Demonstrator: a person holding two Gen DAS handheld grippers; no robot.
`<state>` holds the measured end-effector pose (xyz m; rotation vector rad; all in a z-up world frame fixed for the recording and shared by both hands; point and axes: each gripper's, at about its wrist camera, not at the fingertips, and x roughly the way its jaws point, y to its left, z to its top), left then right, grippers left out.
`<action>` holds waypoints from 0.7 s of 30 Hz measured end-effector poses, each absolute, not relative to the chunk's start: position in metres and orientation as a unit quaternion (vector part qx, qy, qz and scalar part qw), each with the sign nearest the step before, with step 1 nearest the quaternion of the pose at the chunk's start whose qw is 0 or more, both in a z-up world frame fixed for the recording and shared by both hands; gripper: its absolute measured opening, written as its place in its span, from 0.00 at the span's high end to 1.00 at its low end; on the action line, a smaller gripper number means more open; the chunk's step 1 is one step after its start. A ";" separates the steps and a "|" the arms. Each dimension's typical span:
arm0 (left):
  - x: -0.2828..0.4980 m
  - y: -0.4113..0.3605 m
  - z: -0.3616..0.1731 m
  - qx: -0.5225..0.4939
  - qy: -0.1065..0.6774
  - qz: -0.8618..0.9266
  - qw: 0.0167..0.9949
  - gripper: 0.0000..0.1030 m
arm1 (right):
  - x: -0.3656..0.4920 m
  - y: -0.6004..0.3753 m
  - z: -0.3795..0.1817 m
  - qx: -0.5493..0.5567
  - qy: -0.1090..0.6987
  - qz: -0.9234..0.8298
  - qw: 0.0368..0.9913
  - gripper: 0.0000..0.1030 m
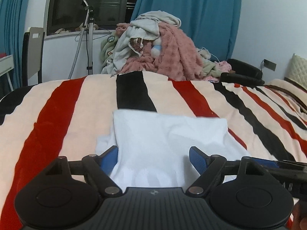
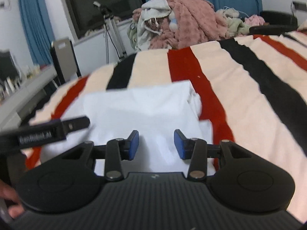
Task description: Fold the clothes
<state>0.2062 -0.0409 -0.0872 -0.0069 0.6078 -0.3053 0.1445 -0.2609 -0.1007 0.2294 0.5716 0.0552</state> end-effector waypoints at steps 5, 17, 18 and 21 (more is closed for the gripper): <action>0.177 -0.047 -0.088 0.010 0.298 -0.149 0.943 0.21 | 0.128 -0.245 -0.113 0.076 0.280 0.008 0.957 0.58; 0.126 0.001 -0.064 -0.168 0.347 -0.170 0.907 0.14 | 0.110 -0.241 -0.106 0.093 0.252 -0.003 0.963 0.57; 0.126 0.004 -0.066 -0.182 0.355 -0.172 0.901 0.14 | 0.110 -0.240 -0.106 0.091 0.252 -0.001 0.963 0.57; 0.137 0.010 -0.084 -0.236 0.398 -0.178 0.868 0.14 | 0.113 -0.237 -0.107 0.083 0.253 0.002 0.964 0.57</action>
